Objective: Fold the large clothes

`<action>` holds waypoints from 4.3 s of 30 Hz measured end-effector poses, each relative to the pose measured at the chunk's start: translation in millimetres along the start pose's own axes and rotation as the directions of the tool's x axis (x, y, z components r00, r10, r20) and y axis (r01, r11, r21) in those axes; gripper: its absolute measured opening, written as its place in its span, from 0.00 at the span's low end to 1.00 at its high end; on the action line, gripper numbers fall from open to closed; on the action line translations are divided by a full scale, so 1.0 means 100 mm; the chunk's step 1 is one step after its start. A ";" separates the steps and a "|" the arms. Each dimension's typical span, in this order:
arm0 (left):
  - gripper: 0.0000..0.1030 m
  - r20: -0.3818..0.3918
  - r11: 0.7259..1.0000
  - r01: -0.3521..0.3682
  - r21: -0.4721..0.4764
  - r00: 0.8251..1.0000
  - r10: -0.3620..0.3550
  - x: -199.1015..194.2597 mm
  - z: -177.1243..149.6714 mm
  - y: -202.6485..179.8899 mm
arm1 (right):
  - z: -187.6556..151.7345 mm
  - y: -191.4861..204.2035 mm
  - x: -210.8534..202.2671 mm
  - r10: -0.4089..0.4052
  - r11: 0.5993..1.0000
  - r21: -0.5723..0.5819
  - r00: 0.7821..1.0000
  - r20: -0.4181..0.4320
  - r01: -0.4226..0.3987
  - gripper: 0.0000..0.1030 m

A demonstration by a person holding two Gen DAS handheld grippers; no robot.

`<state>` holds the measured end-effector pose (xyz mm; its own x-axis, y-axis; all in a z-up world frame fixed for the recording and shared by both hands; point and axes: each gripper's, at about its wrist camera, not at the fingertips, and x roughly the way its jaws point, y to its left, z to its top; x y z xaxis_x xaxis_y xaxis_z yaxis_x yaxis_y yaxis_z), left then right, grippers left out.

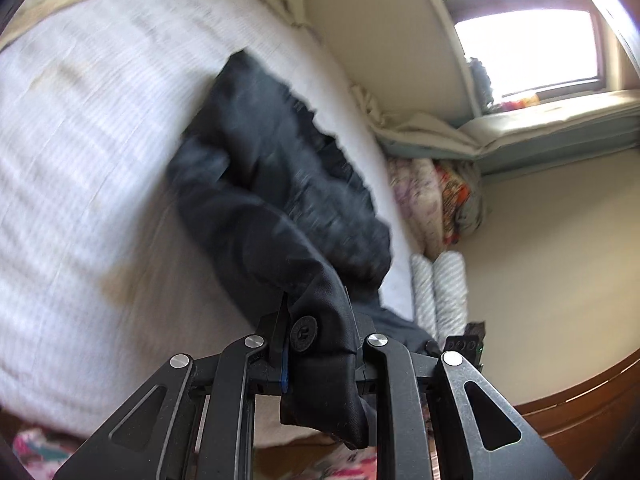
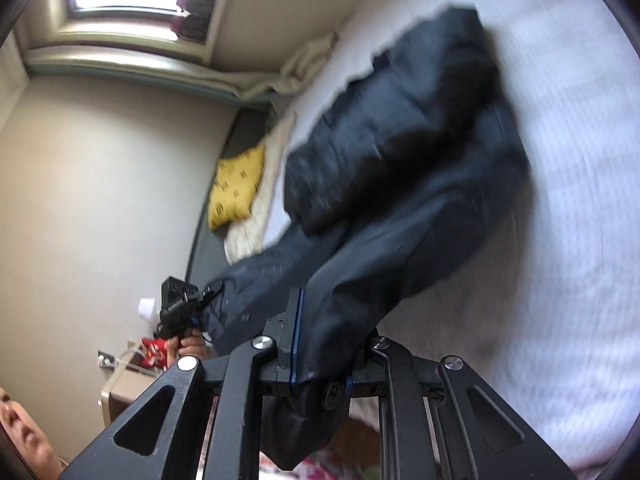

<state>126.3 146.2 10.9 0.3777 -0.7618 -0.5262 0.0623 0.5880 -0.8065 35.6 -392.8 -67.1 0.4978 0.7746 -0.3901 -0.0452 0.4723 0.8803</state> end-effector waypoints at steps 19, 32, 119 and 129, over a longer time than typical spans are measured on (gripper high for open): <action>0.36 0.135 0.995 -0.044 -0.090 0.989 0.056 1.13 1.48 0.06 | 1.77 -0.10 0.73 -0.086 0.996 0.027 0.981 0.174 0.083 0.12; 0.84 0.200 0.989 -0.099 -0.105 0.973 0.119 1.41 1.77 0.16 | 2.08 -0.68 0.93 -0.118 0.984 0.160 0.970 0.213 0.084 0.51; 0.42 0.197 0.792 -0.572 0.212 0.819 0.539 2.05 1.43 0.39 | 1.66 -0.52 1.66 -0.733 0.550 -0.343 0.637 0.240 0.762 0.00; 0.81 0.298 0.696 -0.656 0.292 0.754 0.586 1.89 1.25 -0.30 | 1.80 -0.29 1.28 -0.619 0.734 -0.193 0.758 0.203 0.651 0.39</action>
<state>311.7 18.2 -30.7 0.5966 -0.1489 -0.7886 0.0653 0.9884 -0.1372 256.6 -383.0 -94.4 0.5815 0.2095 -0.7861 0.1236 0.9323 0.3399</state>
